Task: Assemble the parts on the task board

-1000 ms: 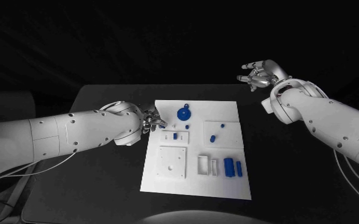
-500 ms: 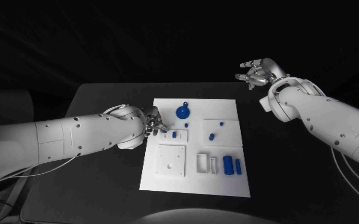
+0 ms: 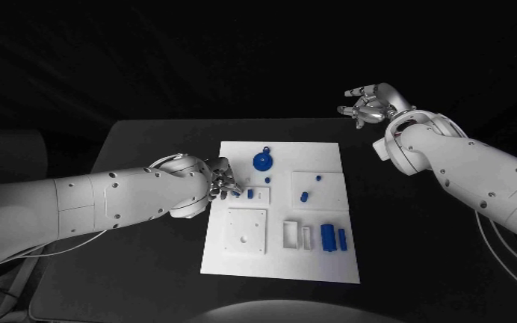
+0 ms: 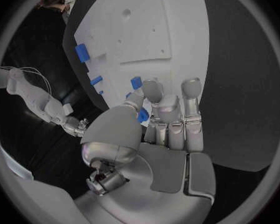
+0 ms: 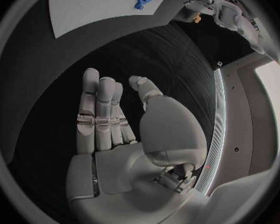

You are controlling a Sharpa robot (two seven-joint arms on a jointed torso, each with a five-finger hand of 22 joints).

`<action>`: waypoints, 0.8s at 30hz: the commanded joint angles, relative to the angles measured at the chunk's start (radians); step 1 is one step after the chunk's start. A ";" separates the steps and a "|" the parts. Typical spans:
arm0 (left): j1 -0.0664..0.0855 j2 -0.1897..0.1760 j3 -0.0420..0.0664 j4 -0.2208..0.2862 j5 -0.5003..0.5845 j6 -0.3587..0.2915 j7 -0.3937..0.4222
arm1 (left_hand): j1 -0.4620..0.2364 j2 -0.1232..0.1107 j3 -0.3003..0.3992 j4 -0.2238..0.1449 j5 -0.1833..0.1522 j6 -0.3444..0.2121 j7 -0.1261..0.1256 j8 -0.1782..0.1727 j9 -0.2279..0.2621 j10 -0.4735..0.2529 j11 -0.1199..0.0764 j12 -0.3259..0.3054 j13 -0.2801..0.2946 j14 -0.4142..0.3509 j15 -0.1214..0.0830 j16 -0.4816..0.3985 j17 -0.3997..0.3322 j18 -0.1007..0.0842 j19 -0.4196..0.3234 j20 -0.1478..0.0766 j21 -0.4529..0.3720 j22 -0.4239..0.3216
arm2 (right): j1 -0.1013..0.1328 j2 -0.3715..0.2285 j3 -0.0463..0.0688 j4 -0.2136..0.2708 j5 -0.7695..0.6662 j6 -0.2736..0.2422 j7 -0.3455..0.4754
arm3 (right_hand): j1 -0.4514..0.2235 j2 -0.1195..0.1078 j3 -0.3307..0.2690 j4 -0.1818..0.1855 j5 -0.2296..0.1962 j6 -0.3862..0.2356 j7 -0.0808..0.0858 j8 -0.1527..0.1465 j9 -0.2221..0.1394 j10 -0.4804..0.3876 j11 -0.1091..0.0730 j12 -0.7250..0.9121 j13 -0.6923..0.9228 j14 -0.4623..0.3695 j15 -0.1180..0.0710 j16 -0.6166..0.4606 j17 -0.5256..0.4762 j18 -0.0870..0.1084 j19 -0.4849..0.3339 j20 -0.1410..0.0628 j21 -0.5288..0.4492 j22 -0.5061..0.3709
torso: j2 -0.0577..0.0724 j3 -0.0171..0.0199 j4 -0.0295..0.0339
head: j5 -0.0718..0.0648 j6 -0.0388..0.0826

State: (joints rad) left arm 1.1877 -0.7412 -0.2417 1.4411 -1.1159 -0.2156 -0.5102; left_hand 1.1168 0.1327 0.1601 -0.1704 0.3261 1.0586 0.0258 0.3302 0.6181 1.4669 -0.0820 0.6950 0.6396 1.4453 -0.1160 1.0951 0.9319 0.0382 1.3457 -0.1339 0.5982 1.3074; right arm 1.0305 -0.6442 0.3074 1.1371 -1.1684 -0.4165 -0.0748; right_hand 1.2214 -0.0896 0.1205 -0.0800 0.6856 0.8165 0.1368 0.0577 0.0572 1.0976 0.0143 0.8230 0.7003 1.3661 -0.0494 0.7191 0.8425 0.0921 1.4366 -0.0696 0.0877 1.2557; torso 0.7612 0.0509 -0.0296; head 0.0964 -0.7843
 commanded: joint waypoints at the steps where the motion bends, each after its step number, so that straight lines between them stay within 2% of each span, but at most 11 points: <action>1: -0.002 0.002 0.000 0.002 -0.042 0.026 0.005 | -0.001 0.007 0.022 -0.013 -0.002 0.053 -0.050 0.003 0.274 0.040 -0.003 -0.002 -0.002 0.003 0.000 -0.006 -0.001 -0.004 0.005 0.002 0.002 0.033 | 0.000 0.001 0.000 0.000 -0.003 0.002 -0.002 | 0.001 -0.007 0.003 0.006 0.002 -0.004 0.001 -0.002 0.000 0.007 0.001 0.002 -0.001 0.004 -0.002 -0.003 0.001 0.001 0.005 0.000 -0.004 -0.001 | 0.000 0.0004 -0.0005 | 0.000 -0.001; 24: -0.011 0.004 0.000 0.003 -0.084 0.040 -0.001 | 0.000 0.006 0.021 -0.011 -0.002 0.054 -0.050 0.003 0.274 0.041 -0.003 -0.002 -0.002 0.005 0.001 -0.006 0.000 -0.005 0.004 0.003 0.002 0.033 | 0.000 0.001 0.000 0.000 -0.003 0.004 -0.004 | 0.002 -0.008 0.003 0.010 0.002 -0.008 0.001 -0.002 0.000 0.005 0.002 0.009 -0.010 0.006 -0.002 -0.006 0.005 0.001 0.009 0.000 -0.007 -0.003 | 0.000 0.0002 0.0004 | 0.000 -0.003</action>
State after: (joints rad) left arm 1.1790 -0.7397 -0.2415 1.4435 -1.1836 -0.1927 -0.5109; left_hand 1.1128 0.1288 0.1651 -0.1701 0.3241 1.0586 0.0258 0.3304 0.6447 1.4670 -0.0817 0.6950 0.6388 1.4452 -0.1160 1.0913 0.9316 0.0381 1.3456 -0.1339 0.5982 1.3081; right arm 1.0304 -0.6434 0.3073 1.1368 -1.1684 -0.4162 -0.0778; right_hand 1.2214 -0.0896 0.1246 -0.0759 0.6856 0.8165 0.1368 0.0577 0.0572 1.0978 0.0146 0.8281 0.6919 1.3662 -0.0495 0.7192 0.8464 0.0922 1.4364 -0.0696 0.0838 1.2540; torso 0.7610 0.0514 -0.0291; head 0.0975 -0.7874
